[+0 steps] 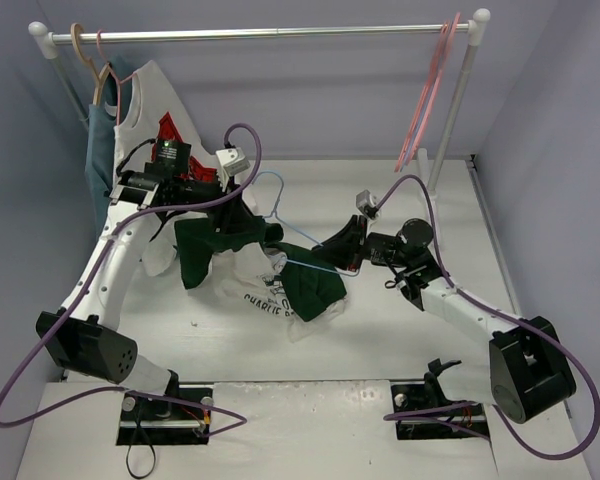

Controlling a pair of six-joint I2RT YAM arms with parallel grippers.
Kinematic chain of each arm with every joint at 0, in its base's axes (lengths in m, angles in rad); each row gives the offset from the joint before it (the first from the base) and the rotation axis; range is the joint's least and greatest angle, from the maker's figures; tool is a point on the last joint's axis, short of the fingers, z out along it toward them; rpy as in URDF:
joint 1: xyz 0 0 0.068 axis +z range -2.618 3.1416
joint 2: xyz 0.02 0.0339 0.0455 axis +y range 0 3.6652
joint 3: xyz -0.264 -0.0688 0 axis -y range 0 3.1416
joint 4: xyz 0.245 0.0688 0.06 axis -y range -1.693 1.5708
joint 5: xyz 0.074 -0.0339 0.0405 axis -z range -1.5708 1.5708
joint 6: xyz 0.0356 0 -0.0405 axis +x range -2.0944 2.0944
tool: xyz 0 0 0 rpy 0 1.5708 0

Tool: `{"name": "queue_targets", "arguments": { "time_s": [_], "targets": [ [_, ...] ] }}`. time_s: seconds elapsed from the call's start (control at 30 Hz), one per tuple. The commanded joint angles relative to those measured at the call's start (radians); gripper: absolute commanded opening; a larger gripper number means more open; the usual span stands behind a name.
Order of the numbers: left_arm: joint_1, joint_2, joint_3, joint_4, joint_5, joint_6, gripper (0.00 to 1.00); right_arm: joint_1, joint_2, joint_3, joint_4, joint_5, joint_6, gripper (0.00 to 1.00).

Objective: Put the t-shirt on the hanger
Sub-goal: Place tshirt on hanger

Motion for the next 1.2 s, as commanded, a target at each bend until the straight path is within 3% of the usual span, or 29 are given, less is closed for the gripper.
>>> {"name": "queue_targets", "arguments": {
  "time_s": [0.0, 0.13, 0.23, 0.37, 0.43, 0.47, 0.67, 0.87, 1.17],
  "targets": [
    [-0.025, -0.037, 0.015, 0.018, 0.09, -0.012, 0.35, 0.004, -0.007, 0.087, 0.136, 0.008, 0.011, 0.0],
    [-0.039, -0.041, 0.006, 0.021, 0.089, -0.022, 0.33, 0.007, 0.009, 0.101, 0.124, 0.014, 0.011, 0.0],
    [-0.047, -0.052, -0.01, 0.03, 0.077, -0.028, 0.22, 0.008, 0.033, 0.113, 0.075, 0.028, 0.001, 0.0],
    [-0.048, -0.087, -0.043, 0.058, 0.04, -0.037, 0.01, 0.007, 0.027, 0.128, -0.03, 0.081, -0.044, 0.07],
    [-0.048, -0.129, -0.074, 0.084, 0.014, -0.048, 0.0, 0.007, 0.01, 0.134, -0.109, 0.124, -0.083, 0.11],
    [-0.048, -0.143, -0.111, 0.113, -0.001, -0.049, 0.0, 0.005, 0.004, 0.138, -0.141, 0.146, -0.096, 0.2],
    [-0.048, -0.299, -0.27, 0.196, -0.084, -0.036, 0.0, 0.002, -0.079, 0.207, -0.406, 0.322, -0.169, 0.47],
    [-0.048, -0.449, -0.441, 0.219, -0.109, -0.016, 0.0, 0.002, -0.14, 0.285, -0.56, 0.367, -0.179, 0.6],
    [-0.05, -0.546, -0.599, 0.245, -0.144, -0.026, 0.0, 0.002, -0.142, 0.377, -0.658, 0.367, -0.162, 0.64]
  ]
}}
